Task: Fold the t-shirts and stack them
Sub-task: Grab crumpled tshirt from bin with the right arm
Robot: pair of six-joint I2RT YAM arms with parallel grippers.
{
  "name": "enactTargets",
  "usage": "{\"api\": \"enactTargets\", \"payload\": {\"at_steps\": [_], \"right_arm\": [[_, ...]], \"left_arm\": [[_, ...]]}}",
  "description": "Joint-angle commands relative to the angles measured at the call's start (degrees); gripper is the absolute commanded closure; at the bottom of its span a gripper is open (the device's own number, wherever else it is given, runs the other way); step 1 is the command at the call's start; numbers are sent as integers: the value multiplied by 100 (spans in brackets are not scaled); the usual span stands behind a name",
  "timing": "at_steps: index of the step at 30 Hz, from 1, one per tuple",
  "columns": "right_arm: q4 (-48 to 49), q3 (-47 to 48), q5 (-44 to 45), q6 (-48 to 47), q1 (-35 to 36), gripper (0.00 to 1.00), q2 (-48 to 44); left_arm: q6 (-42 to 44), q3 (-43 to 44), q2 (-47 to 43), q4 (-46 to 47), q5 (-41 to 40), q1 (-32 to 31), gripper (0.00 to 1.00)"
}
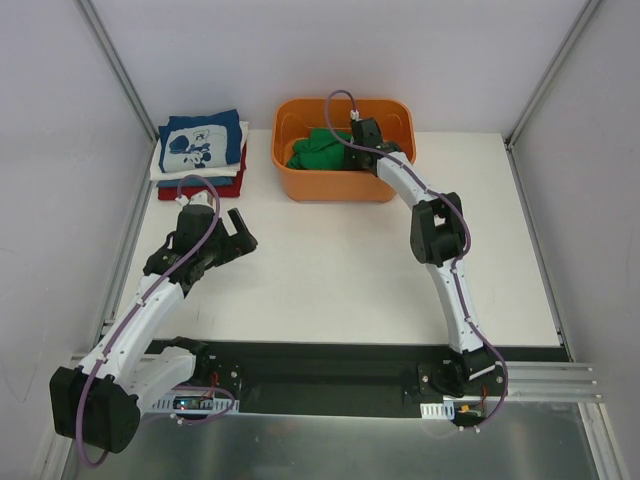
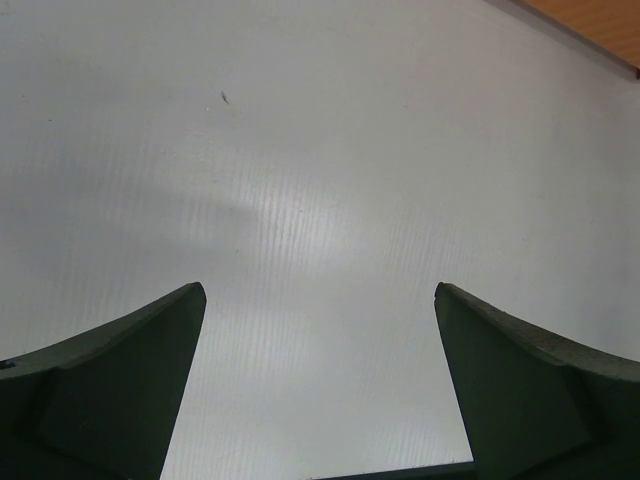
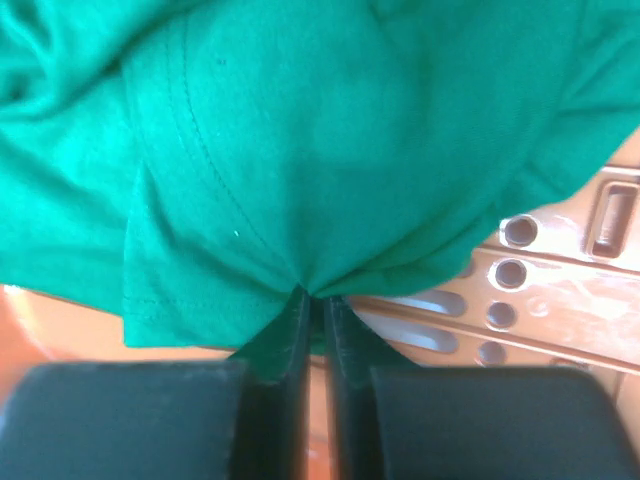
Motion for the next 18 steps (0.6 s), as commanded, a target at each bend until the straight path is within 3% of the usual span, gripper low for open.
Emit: {"api": "enactTargets", "payload": {"at_steps": [1, 12, 18], "right_arm": [[374, 119, -338, 112, -14, 99, -242], [2158, -153, -1147, 420, -77, 99, -2191], [2424, -610, -1314, 288, 47, 99, -2870]], "left_arm": [[23, 69, -137, 73, 80, 20, 1], [32, 245, -164, 82, 106, 20, 1], [41, 289, -199, 82, 115, 20, 1]]}}
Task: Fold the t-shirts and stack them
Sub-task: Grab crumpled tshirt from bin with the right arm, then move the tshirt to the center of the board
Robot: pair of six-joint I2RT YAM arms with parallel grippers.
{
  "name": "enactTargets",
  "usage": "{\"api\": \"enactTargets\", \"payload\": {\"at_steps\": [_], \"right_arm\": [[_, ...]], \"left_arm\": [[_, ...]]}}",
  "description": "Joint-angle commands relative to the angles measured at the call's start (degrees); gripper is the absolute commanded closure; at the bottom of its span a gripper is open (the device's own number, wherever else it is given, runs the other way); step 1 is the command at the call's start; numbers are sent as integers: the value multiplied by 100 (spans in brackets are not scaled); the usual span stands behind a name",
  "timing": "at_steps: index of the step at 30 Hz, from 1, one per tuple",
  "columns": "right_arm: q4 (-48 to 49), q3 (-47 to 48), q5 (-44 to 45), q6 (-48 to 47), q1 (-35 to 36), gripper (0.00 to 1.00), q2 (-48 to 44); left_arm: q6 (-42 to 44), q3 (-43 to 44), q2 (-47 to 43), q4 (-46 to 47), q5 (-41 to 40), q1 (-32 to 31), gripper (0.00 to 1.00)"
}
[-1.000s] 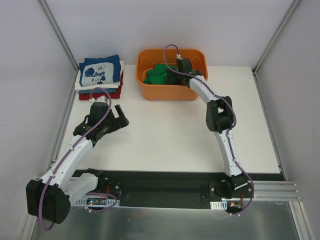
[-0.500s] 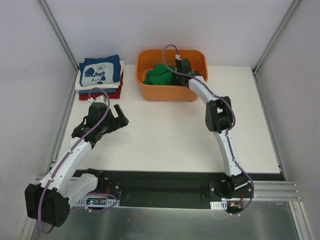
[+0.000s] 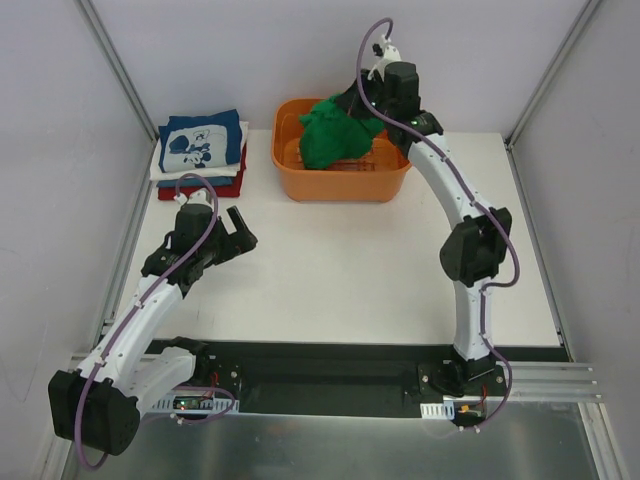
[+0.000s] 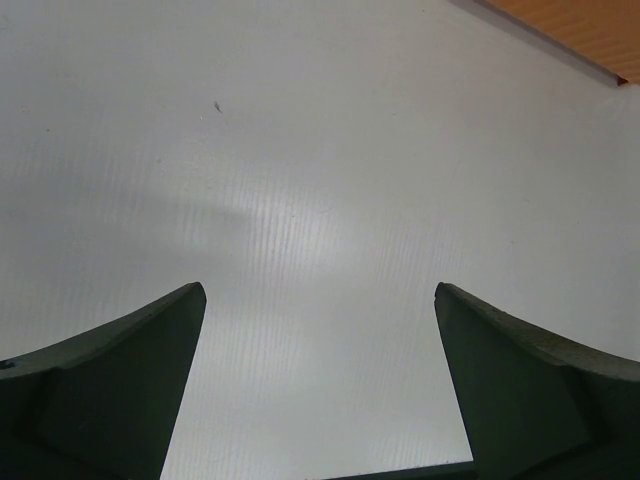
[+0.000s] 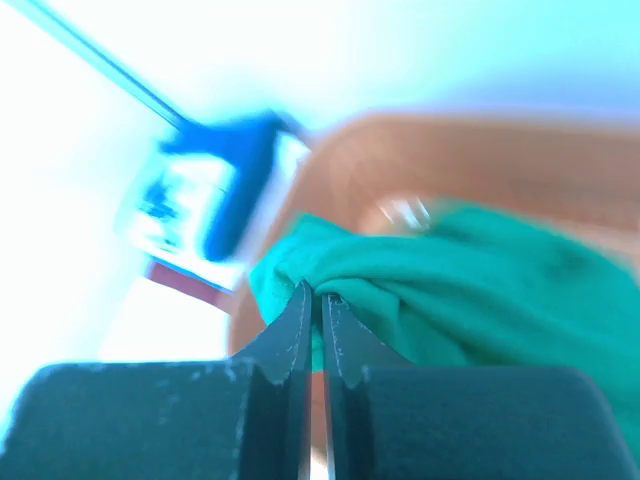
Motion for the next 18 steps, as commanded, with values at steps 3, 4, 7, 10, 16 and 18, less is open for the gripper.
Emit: {"api": "enactTargets", "payload": {"at_steps": [3, 4, 7, 10, 16, 18], "right_arm": [[778, -149, -342, -142, 207, 99, -924], [769, -132, -333, -196, 250, 99, -1002], [393, 306, -140, -608, 417, 99, -1100], [145, 475, -8, -863, 602, 99, -1468], [-101, -52, -156, -873, 945, 99, -2681], [-259, -341, -315, -890, 1112, 99, -3101]], "left_arm": [[47, 245, -140, 80, 82, 20, 1], [65, 263, -149, 80, 91, 20, 1], [65, 289, -192, 80, 109, 20, 1], [21, 254, -263, 80, 109, 20, 1], [-49, 210, -351, 80, 267, 20, 1], [-111, 149, -438, 80, 320, 20, 1]]}}
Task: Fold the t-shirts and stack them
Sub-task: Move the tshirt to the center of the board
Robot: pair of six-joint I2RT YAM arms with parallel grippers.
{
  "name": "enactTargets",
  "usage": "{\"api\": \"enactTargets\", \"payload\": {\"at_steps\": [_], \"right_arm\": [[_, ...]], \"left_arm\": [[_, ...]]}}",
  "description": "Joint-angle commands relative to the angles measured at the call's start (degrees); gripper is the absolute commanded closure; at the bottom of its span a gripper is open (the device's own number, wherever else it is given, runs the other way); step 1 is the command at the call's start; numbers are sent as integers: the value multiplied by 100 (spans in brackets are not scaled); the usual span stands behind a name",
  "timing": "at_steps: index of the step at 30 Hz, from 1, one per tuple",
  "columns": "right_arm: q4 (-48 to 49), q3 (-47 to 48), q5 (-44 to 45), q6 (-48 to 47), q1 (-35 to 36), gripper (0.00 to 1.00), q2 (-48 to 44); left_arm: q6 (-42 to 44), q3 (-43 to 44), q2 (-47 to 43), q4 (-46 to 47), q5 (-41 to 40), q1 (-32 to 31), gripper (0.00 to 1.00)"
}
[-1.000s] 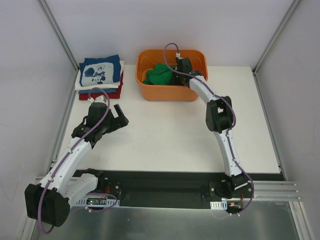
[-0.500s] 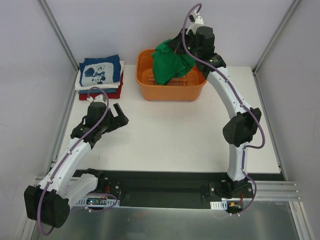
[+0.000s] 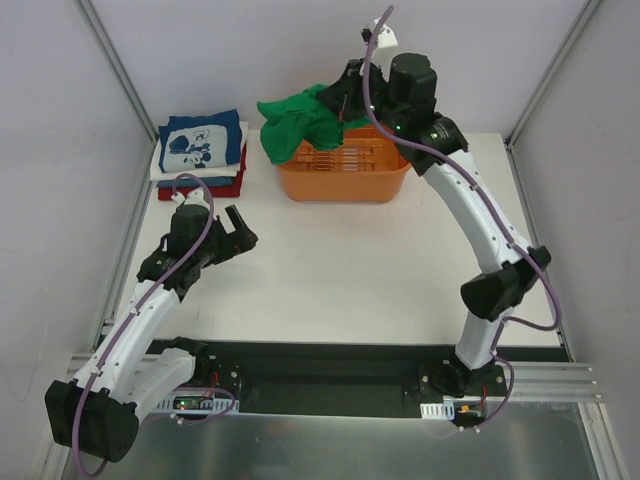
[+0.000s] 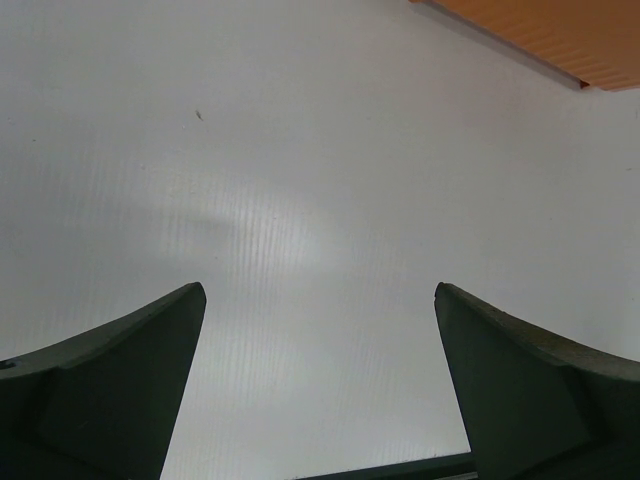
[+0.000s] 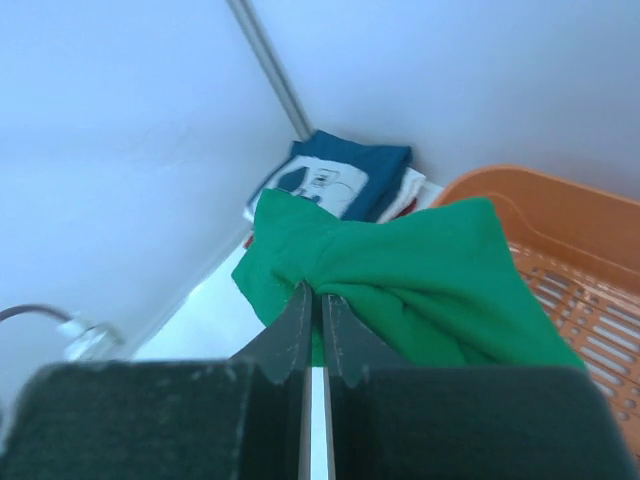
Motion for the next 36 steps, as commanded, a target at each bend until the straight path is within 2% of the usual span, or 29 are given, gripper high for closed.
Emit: {"api": "enactTargets", "payload": {"at_steps": [1, 6, 7, 10, 11, 14, 18, 21, 24, 25, 27, 28, 29, 30, 31, 36], "right_arm": [[137, -270, -361, -178, 286, 99, -1477], [-259, -1447, -704, 94, 515, 99, -2303], [-260, -2032, -887, 155, 524, 99, -2592], [-207, -3001, -986, 384, 541, 99, -3172], [-76, -3770, -969, 437, 567, 99, -3375], [198, -5257, -942, 560, 603, 99, -3867], [31, -6568, -223, 727, 594, 97, -3966], [-145, -7186, 436, 824, 594, 94, -3782], [-487, -7294, 1209, 912, 594, 85, -3536], [-697, -7259, 1603, 938, 594, 70, -3457], [-909, -7136, 1817, 1043, 594, 46, -3281], [-1067, -7022, 1983, 1087, 594, 30, -3271], [-1112, -6995, 2046, 1149, 594, 22, -3280], [-1156, -6969, 2107, 1167, 594, 1, -3367], [-1217, -6951, 2273, 1202, 603, 3, -3455], [-1463, -7065, 2968, 1254, 603, 4, -4280]], "left_arm": [[-113, 81, -248, 82, 221, 20, 1], [-210, -147, -547, 73, 221, 20, 0], [-227, -182, -591, 73, 230, 20, 1], [-263, -305, -784, 64, 300, 20, 1], [-271, -341, -881, 64, 335, 20, 1], [-359, -543, -1039, 64, 441, 20, 1], [-491, -832, -1093, 56, 502, 20, 1], [-526, -921, -1049, 64, 722, 20, 1], [-561, -1009, -1057, 64, 871, 20, 1], [-562, -1035, -1049, 64, 898, 20, 1], [-561, -1097, -1057, 64, 1012, 20, 1], [-562, -1114, -1066, 64, 1065, 20, 1], [-570, -1158, -1057, 64, 1126, 20, 1], [-588, -1184, -1066, 64, 1240, 20, 1], [-605, -1211, -1075, 73, 1310, 11, 1], [-737, -1457, -1215, 99, 1583, -33, 1]]}}
